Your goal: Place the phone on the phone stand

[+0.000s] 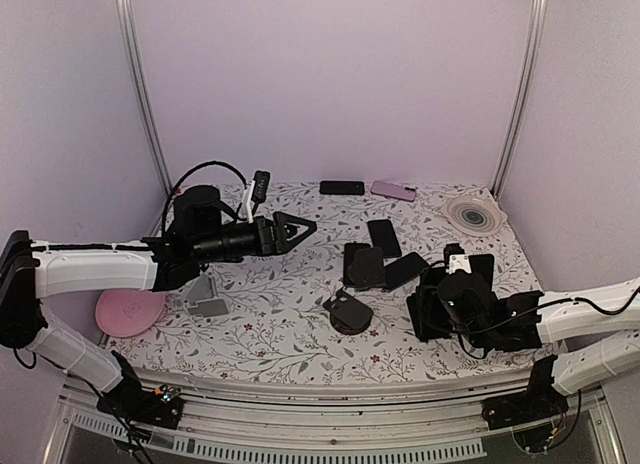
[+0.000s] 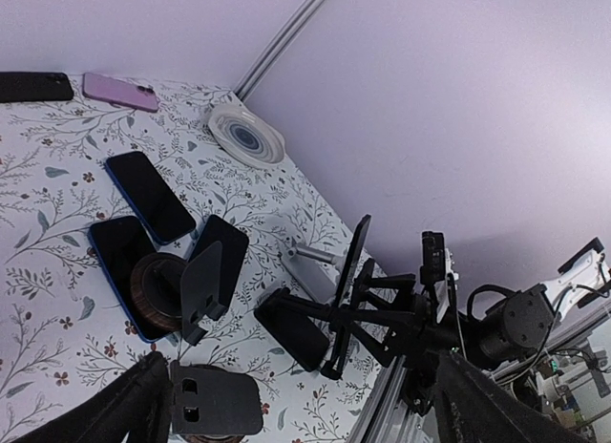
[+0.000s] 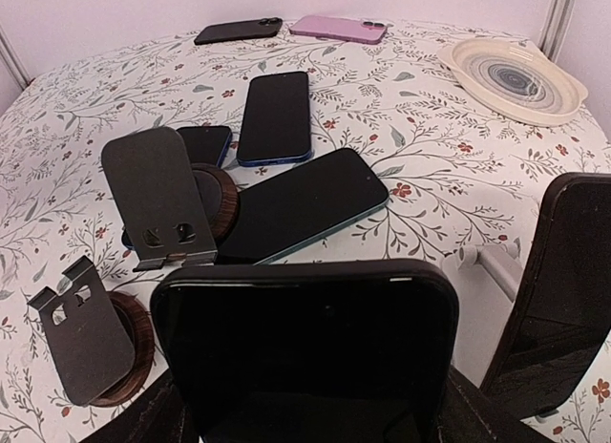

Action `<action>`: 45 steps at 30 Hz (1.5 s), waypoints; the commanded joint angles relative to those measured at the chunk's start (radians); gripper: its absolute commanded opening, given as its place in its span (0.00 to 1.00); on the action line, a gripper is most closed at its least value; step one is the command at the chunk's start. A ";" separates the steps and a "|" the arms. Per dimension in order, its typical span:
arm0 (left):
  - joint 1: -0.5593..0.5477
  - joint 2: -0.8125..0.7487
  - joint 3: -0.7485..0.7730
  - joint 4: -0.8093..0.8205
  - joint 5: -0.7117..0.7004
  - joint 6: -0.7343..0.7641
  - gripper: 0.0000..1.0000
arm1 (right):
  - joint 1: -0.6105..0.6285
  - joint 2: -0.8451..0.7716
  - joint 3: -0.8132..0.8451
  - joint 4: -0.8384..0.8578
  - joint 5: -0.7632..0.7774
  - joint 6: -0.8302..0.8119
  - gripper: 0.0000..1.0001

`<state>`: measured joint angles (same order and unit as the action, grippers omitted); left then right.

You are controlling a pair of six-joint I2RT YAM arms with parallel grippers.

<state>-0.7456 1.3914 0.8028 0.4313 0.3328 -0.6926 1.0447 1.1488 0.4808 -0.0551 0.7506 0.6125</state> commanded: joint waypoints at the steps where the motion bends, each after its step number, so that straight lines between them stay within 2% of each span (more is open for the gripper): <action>1: 0.016 -0.003 -0.013 0.036 0.015 0.001 0.95 | 0.013 0.014 -0.016 0.058 0.035 0.010 0.12; 11: 0.017 0.005 -0.010 0.047 0.030 -0.001 0.96 | 0.018 0.034 -0.023 0.056 0.040 0.035 0.18; 18: 0.016 0.010 -0.007 0.053 0.043 -0.001 0.96 | 0.018 0.025 -0.020 0.044 0.043 0.047 0.34; 29: 0.018 0.025 0.001 0.063 0.064 -0.007 0.96 | 0.018 0.016 0.008 -0.003 0.030 0.068 0.64; 36: 0.017 0.037 0.001 0.067 0.075 -0.007 0.96 | 0.018 -0.005 0.021 -0.025 0.027 0.069 0.75; 41: 0.017 0.042 -0.004 0.075 0.081 -0.011 0.96 | 0.018 -0.019 0.032 -0.047 0.029 0.067 0.87; 45: 0.017 0.044 -0.005 0.076 0.085 -0.012 0.96 | 0.018 -0.037 0.037 -0.056 0.022 0.068 0.93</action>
<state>-0.7437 1.4223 0.8021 0.4793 0.4046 -0.7044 1.0561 1.1397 0.4873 -0.0902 0.7712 0.6731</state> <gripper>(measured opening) 0.957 0.918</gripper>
